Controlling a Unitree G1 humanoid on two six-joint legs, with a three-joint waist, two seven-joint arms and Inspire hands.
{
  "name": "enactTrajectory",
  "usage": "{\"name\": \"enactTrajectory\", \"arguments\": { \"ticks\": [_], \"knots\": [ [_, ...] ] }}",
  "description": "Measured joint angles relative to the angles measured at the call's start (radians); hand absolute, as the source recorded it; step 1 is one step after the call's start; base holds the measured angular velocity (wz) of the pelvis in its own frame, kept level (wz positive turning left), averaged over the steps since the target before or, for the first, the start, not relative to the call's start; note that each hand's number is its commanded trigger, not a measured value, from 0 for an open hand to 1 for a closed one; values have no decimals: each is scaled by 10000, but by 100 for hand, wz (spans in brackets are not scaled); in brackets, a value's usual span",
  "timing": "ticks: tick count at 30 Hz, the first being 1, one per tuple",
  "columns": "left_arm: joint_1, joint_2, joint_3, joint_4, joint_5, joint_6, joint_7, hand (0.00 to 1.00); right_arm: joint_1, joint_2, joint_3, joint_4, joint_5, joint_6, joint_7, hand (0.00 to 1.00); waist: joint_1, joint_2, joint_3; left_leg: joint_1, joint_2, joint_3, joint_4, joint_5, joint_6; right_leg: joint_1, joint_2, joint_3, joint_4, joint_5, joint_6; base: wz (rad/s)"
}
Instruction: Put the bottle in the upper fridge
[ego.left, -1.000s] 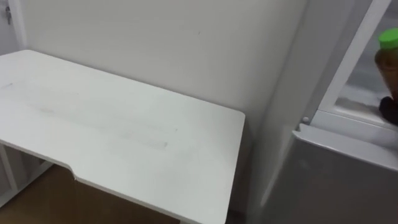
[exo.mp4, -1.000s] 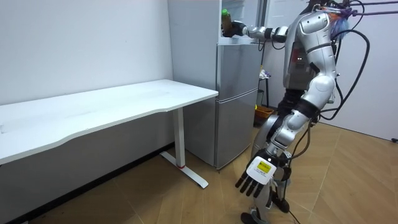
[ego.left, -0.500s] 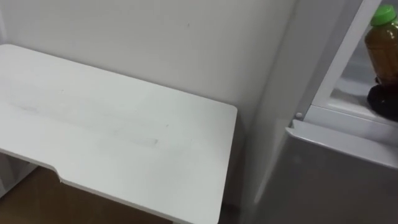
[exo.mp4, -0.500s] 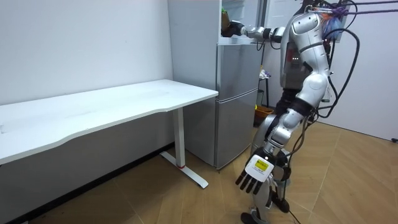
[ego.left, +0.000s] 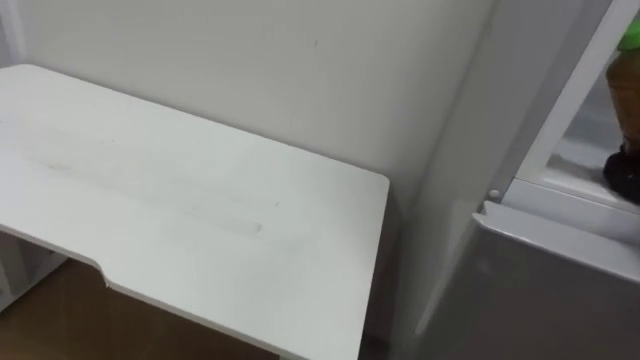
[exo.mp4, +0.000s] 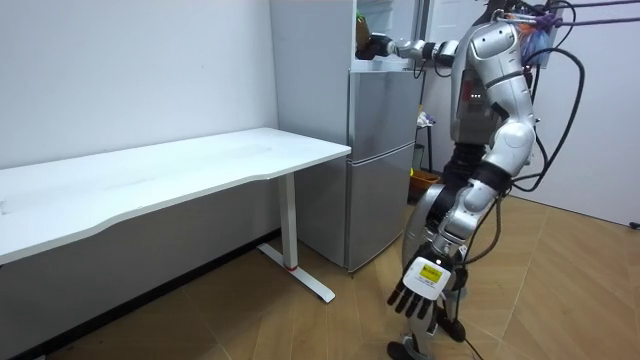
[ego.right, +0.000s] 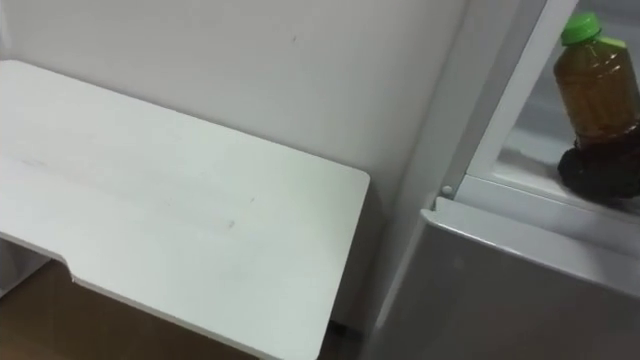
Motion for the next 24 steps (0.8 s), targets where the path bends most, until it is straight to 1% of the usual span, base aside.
{"name": "enactTrajectory", "arguments": {
  "ticks": [2, 5, 6, 8, 11, 12, 14, 15, 19, 21, 24],
  "knots": [
    [-3, 0, 56, 15, 3, 44, -2, 0, -192, -2, 1, 605, 3, -1, 308, 100, 39, -2, 3, 67, 2, -24, 100, -80, 21, 162, 0, -68, -22, -13, 34, 9],
    [-15, 3, 101, 135, 34, 100, 5, 0, -222, -14, -13, 1091, 3, 20, 470, 100, 164, 23, 22, 120, 2, -61, 171, -207, 42, 292, 2, -122, -23, -40, 79, 6],
    [9, 3, 117, 141, 150, 152, 23, 0, -237, -24, -155, 1316, -1, 35, 570, 100, 189, 19, 22, 122, -6, -87, 202, -236, 54, 300, -1, -143, -20, -41, 110, 5],
    [100, 5, 127, 143, 482, 221, 69, 0, -292, -26, -341, 1479, -1, 212, 685, 100, 210, 20, 22, 115, -24, -99, 218, -247, 71, 304, -12, -146, -18, -28, 140, 2],
    [122, 6, 124, 291, 470, 256, 147, 0, -304, -25, -587, 1816, 64, 217, 844, 100, 208, 23, 25, 140, -33, -154, 267, -252, 79, 427, -20, -247, -22, -27, 142, 5],
    [134, 5, 118, 329, 469, 258, 181, 0, -306, -26, -588, 1908, 148, 223, 855, 97, 212, 22, 25, 155, -34, -163, 266, -253, 79, 416, -21, -258, -22, -27, 142, 9],
    [147, 4, 115, 340, 470, 393, 301, 0, -386, -32, -596, 2300, 359, 233, 909, 4, 211, 6, 31, 143, -38, -236, 282, -260, 76, 410, -15, -296, -16, -28, 143, 7],
    [146, 4, 115, 340, 470, 422, 313, 0, -411, -36, -596, 2358, 359, 236, 922, 0, 211, 6, 31, 138, -38, -249, 296, -260, 75, 410, -12, -297, -16, -28, 143, 6],
    [136, 5, 122, 347, 476, 467, 526, 0, -414, -68, -666, 2527, 345, 237, 1053, 0, 213, -2, 30, 75, -32, -294, 362, -268, 70, 419, -1, -340, -3, -27, 142, 3],
    [126, 6, 122, 338, 480, 467, 533, 0, -417, -94, -753, 2569, 345, 261, 1124, 0, 162, 2, 29, -7, -46, -392, 477, -304, 62, 419, 10, -391, 1, -27, 142, 7],
    [107, 14, 122, 351, 487, 471, 527, 0, -412, -195, -980, 2652, 343, 405, 1395, 0, 127, -29, 32, -97, -50, -510, 595, -331, 55, 421, 30, -491, 4, -26, 141, 9]
  ]
}}
